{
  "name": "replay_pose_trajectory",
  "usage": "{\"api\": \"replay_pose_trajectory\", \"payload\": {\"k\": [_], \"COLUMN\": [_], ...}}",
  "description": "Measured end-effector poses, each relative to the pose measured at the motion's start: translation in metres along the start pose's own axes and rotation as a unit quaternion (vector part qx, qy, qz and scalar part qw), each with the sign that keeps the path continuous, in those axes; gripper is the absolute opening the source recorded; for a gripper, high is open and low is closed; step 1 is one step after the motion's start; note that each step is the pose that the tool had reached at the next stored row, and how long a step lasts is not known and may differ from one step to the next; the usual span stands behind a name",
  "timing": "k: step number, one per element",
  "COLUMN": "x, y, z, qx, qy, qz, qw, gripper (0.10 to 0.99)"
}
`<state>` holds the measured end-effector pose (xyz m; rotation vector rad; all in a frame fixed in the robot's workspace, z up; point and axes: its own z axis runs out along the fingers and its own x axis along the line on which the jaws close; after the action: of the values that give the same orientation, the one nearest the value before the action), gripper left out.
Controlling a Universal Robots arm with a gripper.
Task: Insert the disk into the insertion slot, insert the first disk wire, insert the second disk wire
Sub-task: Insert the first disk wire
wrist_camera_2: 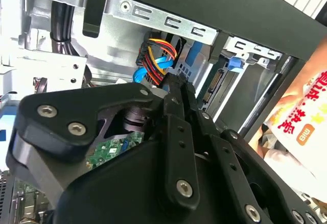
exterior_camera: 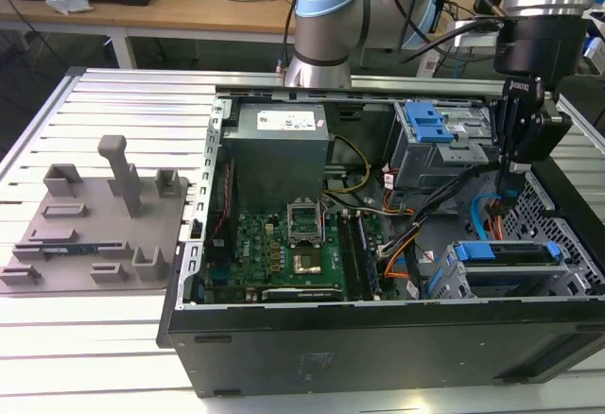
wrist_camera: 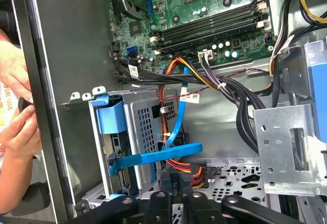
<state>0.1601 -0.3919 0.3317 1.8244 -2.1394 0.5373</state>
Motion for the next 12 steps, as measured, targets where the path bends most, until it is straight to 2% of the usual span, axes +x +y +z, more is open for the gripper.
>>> {"api": "replay_pose_trajectory", "payload": {"k": [7, 12], "x": [0.0002, 0.0105], "y": [0.0, -0.0017], "z": [0.0004, 0.0005], "qx": [-0.0001, -0.0014], "qy": [-0.0002, -0.0086], "qz": [0.0, 0.0], "qw": [1.0, 1.0], "gripper": [0.169, 0.169]}}
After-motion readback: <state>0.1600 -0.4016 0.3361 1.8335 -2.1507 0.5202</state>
